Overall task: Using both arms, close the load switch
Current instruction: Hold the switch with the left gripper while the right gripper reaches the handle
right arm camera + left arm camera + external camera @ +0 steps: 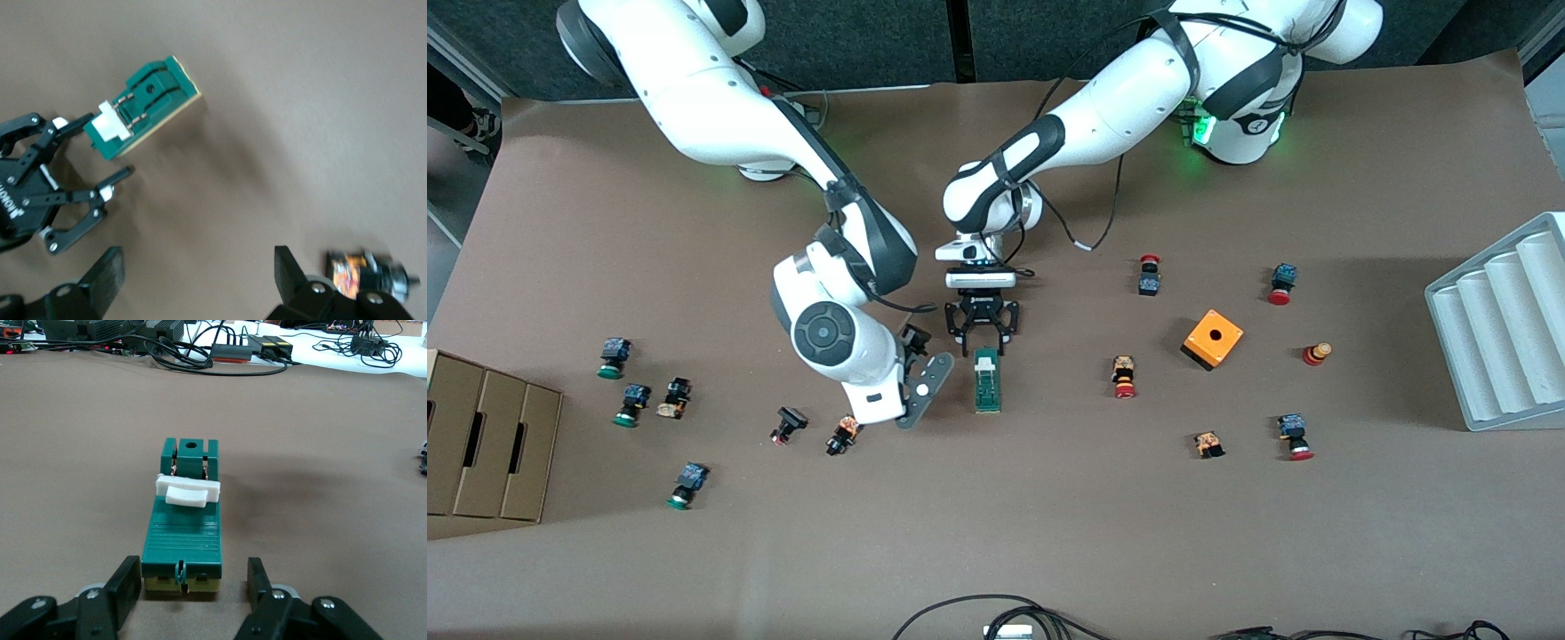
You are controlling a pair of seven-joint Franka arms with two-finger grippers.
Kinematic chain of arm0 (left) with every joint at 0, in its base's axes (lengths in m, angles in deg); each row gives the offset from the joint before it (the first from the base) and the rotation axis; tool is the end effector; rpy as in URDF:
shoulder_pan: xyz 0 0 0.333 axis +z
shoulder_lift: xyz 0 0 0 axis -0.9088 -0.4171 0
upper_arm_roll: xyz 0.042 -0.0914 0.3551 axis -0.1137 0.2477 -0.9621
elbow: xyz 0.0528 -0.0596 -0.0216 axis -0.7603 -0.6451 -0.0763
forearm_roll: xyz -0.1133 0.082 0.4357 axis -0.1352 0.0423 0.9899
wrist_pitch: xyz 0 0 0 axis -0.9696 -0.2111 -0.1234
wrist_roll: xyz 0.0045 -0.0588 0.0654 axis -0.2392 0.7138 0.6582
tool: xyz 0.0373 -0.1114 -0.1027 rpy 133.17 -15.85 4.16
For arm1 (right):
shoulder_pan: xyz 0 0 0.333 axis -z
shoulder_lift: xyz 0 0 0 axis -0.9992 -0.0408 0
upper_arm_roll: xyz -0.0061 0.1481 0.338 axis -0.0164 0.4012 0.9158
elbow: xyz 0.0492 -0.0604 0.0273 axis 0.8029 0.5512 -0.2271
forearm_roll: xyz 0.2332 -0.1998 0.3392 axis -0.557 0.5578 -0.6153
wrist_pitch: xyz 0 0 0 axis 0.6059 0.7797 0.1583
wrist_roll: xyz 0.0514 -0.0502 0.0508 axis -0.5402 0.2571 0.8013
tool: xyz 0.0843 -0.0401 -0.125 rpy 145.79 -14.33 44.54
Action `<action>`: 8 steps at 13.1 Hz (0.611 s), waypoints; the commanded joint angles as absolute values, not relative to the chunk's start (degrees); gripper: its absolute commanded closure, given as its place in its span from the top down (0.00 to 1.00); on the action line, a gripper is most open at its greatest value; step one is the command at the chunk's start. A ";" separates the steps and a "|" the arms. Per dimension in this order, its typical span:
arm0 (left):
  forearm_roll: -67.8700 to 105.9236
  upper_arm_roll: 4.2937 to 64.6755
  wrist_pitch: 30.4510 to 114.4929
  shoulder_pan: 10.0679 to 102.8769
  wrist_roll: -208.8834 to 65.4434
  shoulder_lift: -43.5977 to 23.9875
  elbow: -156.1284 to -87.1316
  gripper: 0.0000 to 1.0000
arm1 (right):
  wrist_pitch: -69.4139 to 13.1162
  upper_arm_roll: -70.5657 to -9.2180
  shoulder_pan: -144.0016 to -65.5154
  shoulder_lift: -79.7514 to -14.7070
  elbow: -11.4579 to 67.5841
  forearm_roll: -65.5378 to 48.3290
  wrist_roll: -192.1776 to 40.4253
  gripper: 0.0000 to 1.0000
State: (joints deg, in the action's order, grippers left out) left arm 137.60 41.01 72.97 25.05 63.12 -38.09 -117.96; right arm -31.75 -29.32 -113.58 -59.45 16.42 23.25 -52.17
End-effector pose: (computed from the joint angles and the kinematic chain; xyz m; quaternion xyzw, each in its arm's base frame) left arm 0.4268 -0.6315 0.0434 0.8640 0.0292 0.5022 0.0224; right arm 0.6711 0.4034 0.2498 -0.8794 -0.4706 0.0347 0.0637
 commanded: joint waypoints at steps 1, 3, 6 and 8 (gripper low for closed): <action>138.76 40.33 72.73 24.21 64.74 -39.03 -117.19 0.67 | -35.39 -30.05 -117.01 -62.08 15.17 22.97 -51.03 1.00; 140.07 40.24 72.64 24.21 64.48 -39.03 -117.37 0.57 | -37.94 -30.22 -118.85 -62.96 15.17 24.36 -50.76 1.00; 140.08 40.24 72.29 24.21 64.48 -39.03 -117.37 0.47 | -39.00 -30.31 -120.18 -63.31 15.17 25.96 -50.76 1.00; 139.99 40.24 72.29 24.21 64.48 -39.03 -117.37 0.41 | -38.92 -30.31 -120.18 -63.32 15.17 25.87 -50.76 1.00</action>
